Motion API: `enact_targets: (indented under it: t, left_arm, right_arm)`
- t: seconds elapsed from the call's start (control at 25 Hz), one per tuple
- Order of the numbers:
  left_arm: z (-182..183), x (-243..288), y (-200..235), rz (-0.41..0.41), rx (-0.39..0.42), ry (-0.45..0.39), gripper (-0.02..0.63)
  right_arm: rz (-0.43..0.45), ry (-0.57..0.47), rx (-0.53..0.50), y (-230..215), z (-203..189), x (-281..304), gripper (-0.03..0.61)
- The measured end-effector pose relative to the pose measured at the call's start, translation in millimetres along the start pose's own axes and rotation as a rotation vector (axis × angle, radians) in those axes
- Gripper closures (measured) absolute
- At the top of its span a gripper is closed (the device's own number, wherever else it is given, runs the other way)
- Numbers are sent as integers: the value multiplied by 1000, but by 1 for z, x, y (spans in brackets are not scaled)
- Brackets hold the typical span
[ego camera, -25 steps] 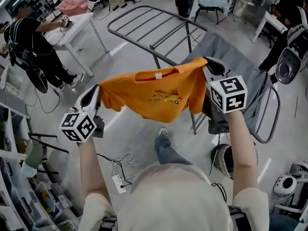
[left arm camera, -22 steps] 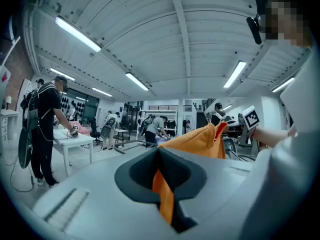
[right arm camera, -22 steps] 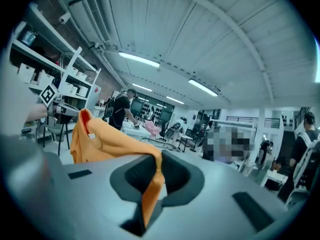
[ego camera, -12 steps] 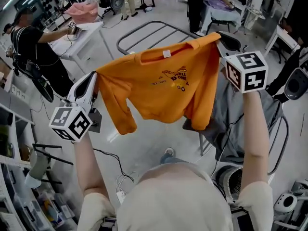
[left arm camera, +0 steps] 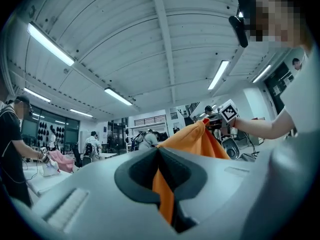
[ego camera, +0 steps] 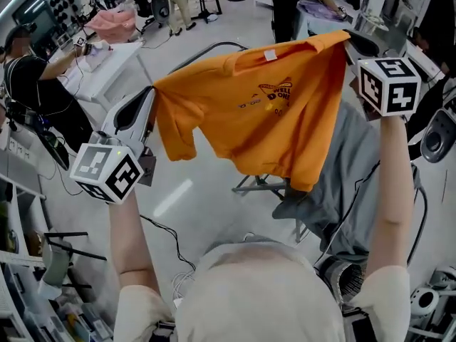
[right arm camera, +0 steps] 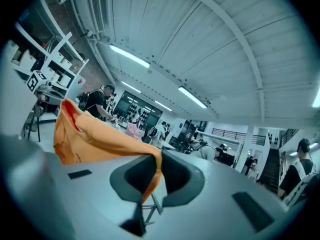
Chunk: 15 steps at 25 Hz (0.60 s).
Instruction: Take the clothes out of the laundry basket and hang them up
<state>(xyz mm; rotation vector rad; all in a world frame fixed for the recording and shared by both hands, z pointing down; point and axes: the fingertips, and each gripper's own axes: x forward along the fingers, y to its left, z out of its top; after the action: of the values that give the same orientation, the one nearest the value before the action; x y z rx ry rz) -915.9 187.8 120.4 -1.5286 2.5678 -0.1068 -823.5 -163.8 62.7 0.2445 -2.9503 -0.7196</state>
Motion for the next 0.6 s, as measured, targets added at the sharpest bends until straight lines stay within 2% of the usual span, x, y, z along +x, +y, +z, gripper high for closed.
enact_targets:
  t: [0.28,0.6]
  left_arm:
    - [-3,48,10,-38,-23,6,601]
    - [-26,100,27,-114,-17,20,601]
  right_arm:
    - [-20,79,-26,-35,-7,51,545]
    - [-53,141,-60,-58,-32,108,545]
